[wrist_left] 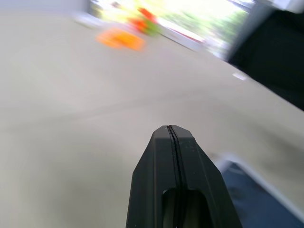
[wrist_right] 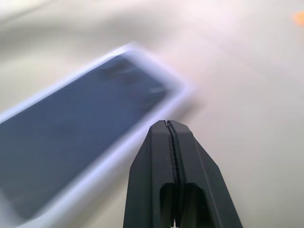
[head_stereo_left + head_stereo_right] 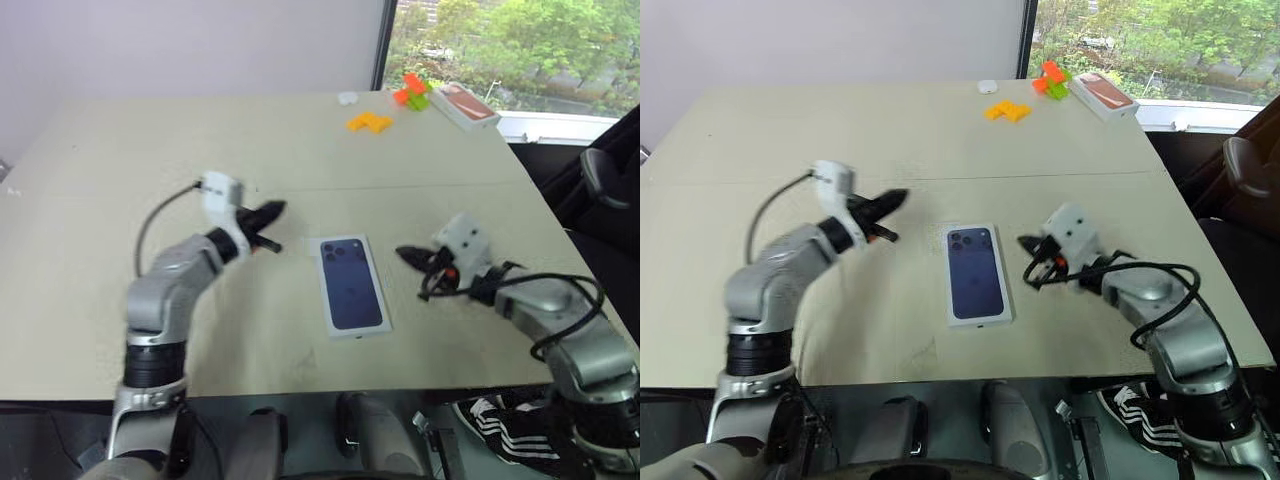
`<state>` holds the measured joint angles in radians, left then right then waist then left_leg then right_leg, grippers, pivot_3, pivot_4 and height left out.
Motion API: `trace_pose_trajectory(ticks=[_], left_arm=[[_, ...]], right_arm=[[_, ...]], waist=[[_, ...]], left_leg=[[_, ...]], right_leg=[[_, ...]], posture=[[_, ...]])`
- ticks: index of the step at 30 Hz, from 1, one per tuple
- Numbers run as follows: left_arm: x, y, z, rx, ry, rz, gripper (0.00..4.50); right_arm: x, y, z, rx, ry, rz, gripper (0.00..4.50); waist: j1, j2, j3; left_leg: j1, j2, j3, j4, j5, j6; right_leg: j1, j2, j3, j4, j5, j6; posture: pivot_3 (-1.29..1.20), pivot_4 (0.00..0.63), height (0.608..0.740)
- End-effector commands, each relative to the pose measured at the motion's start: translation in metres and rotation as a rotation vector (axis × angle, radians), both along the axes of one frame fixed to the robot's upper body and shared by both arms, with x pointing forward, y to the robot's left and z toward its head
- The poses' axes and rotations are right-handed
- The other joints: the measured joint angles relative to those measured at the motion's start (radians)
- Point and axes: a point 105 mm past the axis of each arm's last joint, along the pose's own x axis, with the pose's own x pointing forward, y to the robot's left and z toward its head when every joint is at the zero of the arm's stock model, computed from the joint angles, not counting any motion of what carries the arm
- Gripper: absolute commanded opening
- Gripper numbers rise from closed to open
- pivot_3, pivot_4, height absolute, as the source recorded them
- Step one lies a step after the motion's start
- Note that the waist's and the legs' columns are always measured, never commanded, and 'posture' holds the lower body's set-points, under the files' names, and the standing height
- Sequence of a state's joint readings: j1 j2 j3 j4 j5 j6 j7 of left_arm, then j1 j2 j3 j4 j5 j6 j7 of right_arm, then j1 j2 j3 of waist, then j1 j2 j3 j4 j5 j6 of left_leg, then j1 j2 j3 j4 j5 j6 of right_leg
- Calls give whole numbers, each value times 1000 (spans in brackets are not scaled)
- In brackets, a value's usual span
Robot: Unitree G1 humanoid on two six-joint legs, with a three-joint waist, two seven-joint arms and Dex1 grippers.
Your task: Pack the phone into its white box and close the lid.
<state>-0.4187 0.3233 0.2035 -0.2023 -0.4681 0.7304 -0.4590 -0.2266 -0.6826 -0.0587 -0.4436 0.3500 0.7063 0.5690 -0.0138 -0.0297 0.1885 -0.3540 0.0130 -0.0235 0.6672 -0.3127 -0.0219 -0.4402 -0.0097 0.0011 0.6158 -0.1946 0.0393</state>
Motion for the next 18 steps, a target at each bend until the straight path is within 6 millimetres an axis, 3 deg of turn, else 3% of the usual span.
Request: trace_pose_trajectory(ticks=[1, 3, 5, 9, 18], left_arm=[[-10, 64, -10, 121, -15, 171, 0], [-21, 93, -20, 195, 11, 217, 0], [-28, 110, -24, 221, 26, 243, 0], [-39, 134, -25, 248, 41, 286, 0], [-58, 144, -40, 207, 80, 347, 0]], right_arm=[[15, -31, 13, 68, -57, -141, 29], [17, -46, 11, 96, -50, -194, 29], [16, -52, 9, 116, -31, -204, 29], [12, -47, 5, 140, 10, -142, 29], [9, -41, -6, 148, 62, -59, 29]], waist=[[-4, 0, 0], [-4, 0, 0], [1, 0, 0], [17, 0, 0], [2, 0, 0]], left_leg=[[0, 0, 1, 0, 0, 0], [0, 0, 3, 0, 0, 0], [-1, 0, 3, 0, 0, 0], [-1, -1, 2, 1, 0, 0], [0, 1, 3, 1, 0, 0]], right_leg=[[-1, 0, 1, 0, 0, 0], [-3, -1, 2, 0, 0, -1], [-6, -2, 2, 0, 1, -2], [-5, -4, 1, -2, -2, -4], [-4, -4, 2, -2, -2, -4]], posture=[[0, 150, 733], [0, 150, 733], [0, 150, 733], [0, 150, 733], [0, 150, 733]])
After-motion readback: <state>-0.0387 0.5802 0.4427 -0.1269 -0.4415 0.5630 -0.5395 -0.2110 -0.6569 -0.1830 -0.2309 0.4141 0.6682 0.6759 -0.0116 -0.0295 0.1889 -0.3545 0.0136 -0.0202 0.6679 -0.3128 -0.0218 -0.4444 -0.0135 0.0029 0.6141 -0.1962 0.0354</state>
